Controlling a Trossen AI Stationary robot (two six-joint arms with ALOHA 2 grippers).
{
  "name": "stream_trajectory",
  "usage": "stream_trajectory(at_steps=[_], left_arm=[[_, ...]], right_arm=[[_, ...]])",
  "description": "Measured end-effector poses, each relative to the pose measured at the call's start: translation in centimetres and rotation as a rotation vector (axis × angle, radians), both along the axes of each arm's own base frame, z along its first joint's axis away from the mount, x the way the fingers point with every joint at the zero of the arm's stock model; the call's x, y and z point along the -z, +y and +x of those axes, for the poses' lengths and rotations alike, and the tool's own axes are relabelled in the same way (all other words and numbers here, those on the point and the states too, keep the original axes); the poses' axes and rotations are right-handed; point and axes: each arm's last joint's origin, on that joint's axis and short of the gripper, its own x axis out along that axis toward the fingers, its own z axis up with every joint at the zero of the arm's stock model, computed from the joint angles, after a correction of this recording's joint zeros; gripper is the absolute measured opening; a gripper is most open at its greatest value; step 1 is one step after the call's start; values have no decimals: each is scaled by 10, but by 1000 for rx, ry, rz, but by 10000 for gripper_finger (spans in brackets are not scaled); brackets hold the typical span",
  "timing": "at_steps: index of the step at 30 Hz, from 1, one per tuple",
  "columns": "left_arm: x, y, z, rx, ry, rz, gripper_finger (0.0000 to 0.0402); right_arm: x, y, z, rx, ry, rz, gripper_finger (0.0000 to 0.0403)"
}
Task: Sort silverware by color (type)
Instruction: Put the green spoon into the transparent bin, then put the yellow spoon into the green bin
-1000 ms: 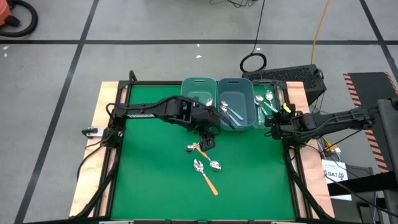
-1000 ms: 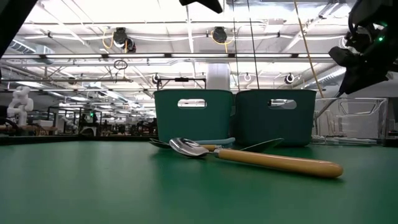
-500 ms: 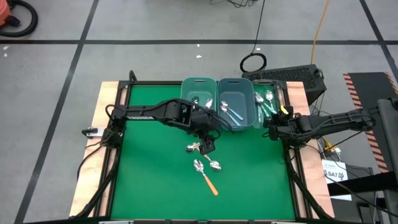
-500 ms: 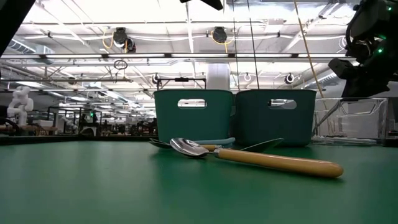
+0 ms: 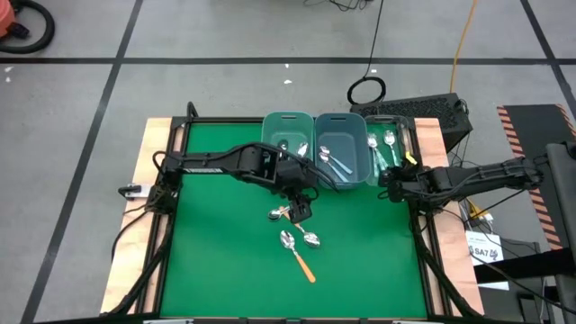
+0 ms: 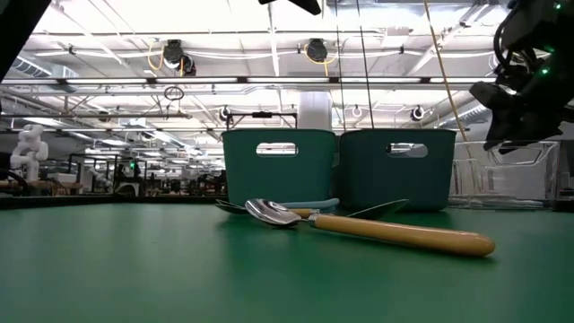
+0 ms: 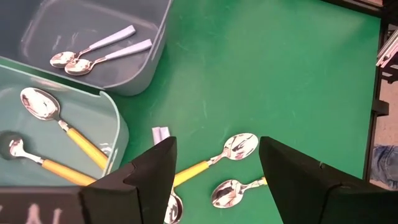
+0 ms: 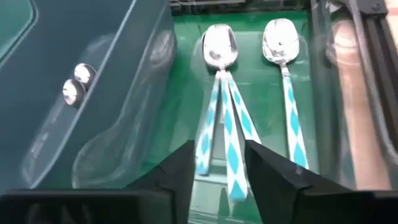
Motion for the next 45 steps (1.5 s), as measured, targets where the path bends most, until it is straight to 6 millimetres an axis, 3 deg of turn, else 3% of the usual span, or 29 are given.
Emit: stream_trajectory(at_steps=[5,14,19,27,36,40,45], left_arm=[[0,0,0,-8,2,-6,234],[0,-18,-3,48,10,-12,234],[0,-25,-3,107,2,0,234],[5,-43,5,218,-38,47,234],[61,-80,31,279,89,-16,234],[70,-103,31,237,101,-62,234],[71,-121,25,42,87,-86,234]], right_arm=[[-15,0,5,-12,-52,0,173],[-97,3,24,-246,-220,-106,182],[-125,7,43,-430,-342,-160,172],[-124,17,66,-595,-414,-25,167],[-119,38,72,-693,-450,126,167],[-119,47,70,-706,-481,182,167],[-118,58,66,-763,-485,238,166]])
